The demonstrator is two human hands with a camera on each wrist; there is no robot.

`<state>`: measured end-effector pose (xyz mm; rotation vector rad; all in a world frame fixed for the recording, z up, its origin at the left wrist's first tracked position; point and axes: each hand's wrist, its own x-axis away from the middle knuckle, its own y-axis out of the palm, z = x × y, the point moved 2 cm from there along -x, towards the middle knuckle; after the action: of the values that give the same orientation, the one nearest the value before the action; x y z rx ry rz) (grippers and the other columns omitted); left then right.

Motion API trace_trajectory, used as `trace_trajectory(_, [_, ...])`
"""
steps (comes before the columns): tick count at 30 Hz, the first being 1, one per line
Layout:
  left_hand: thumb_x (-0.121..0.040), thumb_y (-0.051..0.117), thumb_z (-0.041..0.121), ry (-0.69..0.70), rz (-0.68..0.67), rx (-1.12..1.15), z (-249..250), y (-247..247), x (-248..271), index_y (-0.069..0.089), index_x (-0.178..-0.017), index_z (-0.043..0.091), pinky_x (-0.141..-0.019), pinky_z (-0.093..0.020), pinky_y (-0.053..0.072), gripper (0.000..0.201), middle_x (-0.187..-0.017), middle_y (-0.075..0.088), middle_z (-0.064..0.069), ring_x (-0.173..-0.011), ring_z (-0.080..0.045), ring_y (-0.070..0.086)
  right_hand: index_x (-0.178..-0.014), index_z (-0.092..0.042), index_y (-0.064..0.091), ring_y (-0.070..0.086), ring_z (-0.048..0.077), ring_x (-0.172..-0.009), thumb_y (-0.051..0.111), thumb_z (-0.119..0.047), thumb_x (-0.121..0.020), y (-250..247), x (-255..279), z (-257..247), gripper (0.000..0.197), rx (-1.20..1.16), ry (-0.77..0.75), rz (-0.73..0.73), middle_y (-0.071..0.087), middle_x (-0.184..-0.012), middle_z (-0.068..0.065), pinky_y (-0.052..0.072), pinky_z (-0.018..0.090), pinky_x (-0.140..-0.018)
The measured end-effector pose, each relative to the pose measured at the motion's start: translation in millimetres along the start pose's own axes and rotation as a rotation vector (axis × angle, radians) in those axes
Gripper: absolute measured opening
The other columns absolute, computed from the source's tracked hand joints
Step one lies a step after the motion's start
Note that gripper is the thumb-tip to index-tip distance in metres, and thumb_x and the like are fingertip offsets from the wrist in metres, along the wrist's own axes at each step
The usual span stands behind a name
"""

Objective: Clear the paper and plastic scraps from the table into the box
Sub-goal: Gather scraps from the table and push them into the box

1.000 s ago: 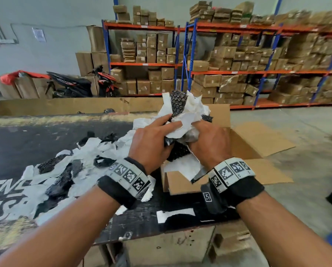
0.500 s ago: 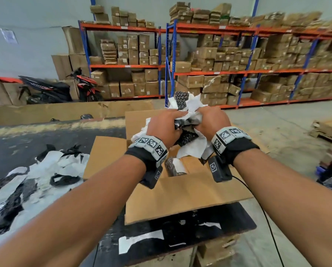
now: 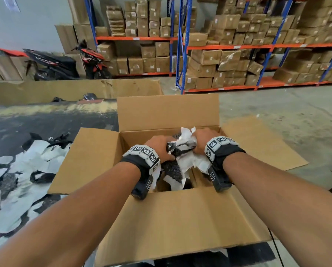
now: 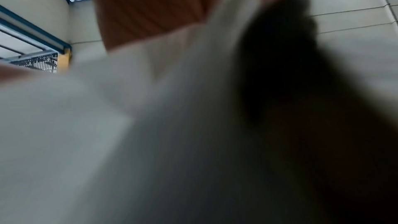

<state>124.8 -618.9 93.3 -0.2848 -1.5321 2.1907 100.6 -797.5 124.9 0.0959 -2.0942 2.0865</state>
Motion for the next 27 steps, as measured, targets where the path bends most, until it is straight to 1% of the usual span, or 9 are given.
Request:
trace_trajectory(4, [-0.072, 0.084, 0.056, -0.193, -0.183, -0.154, -10, -3, -14, 0.056, -0.141, 0.02, -0.099, -0.041, 0.052, 0.083, -0.136, 0.063, -0.006, -0.122, -0.029, 0.06, -0.146, -0.016, 0.043, 0.061, 0.033, -0.117, 0.089, -0.068, -0.038, 12, -24, 13, 0.128, 0.077, -0.051, -0.268, 0.057, -0.14, 0.009, 0.053, 0.043, -0.093])
trace_trajectory(7, [-0.063, 0.084, 0.068, -0.264, -0.15, -0.11, -8, -18, -22, 0.061, -0.13, 0.011, -0.09, -0.041, 0.055, 0.091, -0.12, 0.069, -0.009, -0.108, -0.03, 0.065, -0.146, -0.025, 0.044, 0.06, 0.033, -0.118, 0.083, -0.082, -0.021, 4, -43, 21, 0.143, 0.042, -0.117, -0.351, 0.057, -0.141, 0.003, 0.051, 0.046, -0.097])
trace_trajectory(9, [-0.057, 0.086, 0.065, -0.27, -0.108, -0.06, -1, -28, -30, 0.058, -0.135, 0.011, -0.098, -0.045, 0.052, 0.098, -0.129, 0.064, -0.008, -0.117, -0.032, 0.061, -0.147, -0.027, 0.044, 0.059, 0.033, -0.121, 0.083, -0.083, -0.013, -8, -50, 22, 0.15, 0.0, -0.144, -0.355, 0.054, -0.145, 0.001, 0.05, 0.048, -0.098])
trace_trajectory(13, [-0.055, 0.091, 0.063, -0.292, -0.207, -0.169, 1, -25, -45, 0.04, -0.152, 0.021, -0.107, -0.05, 0.046, 0.117, -0.148, 0.052, -0.009, -0.133, -0.032, 0.051, -0.158, -0.03, 0.022, 0.038, 0.033, -0.142, 0.089, -0.069, -0.045, -24, -50, 14, 0.137, -0.054, -0.193, -0.391, 0.032, -0.16, 0.003, 0.036, 0.051, -0.113])
trace_trajectory(16, [-0.038, 0.093, 0.071, -0.341, -0.451, -0.233, -18, 5, -53, 0.003, -0.156, 0.05, -0.115, -0.06, 0.034, 0.15, -0.17, 0.009, -0.002, -0.153, -0.035, 0.018, -0.16, -0.033, 0.009, 0.026, 0.031, -0.149, 0.086, -0.063, -0.059, -3, -62, 16, 0.13, -0.024, -0.242, -0.458, 0.017, -0.166, 0.002, 0.03, 0.049, -0.117])
trace_trajectory(18, [-0.044, 0.092, 0.069, -0.348, -0.597, -0.276, -26, 21, -57, -0.01, -0.154, 0.054, -0.12, -0.061, 0.024, 0.15, -0.17, -0.008, 0.001, -0.156, -0.034, 0.002, -0.159, -0.035, -0.001, 0.015, 0.033, -0.152, 0.084, -0.06, -0.067, 21, -70, 19, 0.128, 0.039, -0.267, -0.534, 0.004, -0.168, 0.004, 0.025, 0.049, -0.119])
trace_trajectory(21, [-0.063, 0.088, 0.062, -0.338, -0.707, -0.385, -30, 38, -60, -0.005, -0.159, 0.041, -0.124, -0.053, 0.02, 0.135, -0.17, -0.002, -0.001, -0.156, -0.033, 0.006, -0.158, -0.034, -0.009, 0.008, 0.034, -0.152, 0.08, -0.054, -0.076, 55, -77, 28, 0.123, 0.128, -0.303, -0.605, -0.009, -0.167, 0.005, 0.021, 0.047, -0.118])
trace_trajectory(24, [-0.049, 0.085, 0.076, -0.423, -0.676, -0.493, -55, 63, -64, 0.011, -0.16, 0.037, -0.118, -0.049, 0.03, 0.139, -0.168, 0.015, -0.002, -0.151, -0.034, 0.027, -0.157, -0.031, -0.014, 0.007, 0.032, -0.153, 0.079, -0.054, -0.077, 93, -84, 39, 0.125, 0.204, -0.324, -0.62, -0.011, -0.167, 0.006, 0.017, 0.045, -0.12])
trace_trajectory(27, [-0.077, 0.066, 0.073, -0.416, -0.58, -0.507, -74, 80, -68, 0.033, -0.154, 0.031, -0.103, -0.049, 0.045, 0.094, -0.155, 0.044, -0.002, -0.132, -0.032, 0.051, -0.156, -0.035, -0.016, 0.007, 0.034, -0.153, 0.083, -0.059, -0.069, 104, -85, 43, 0.134, 0.272, -0.334, -0.589, -0.012, -0.167, 0.005, 0.016, 0.046, -0.12])
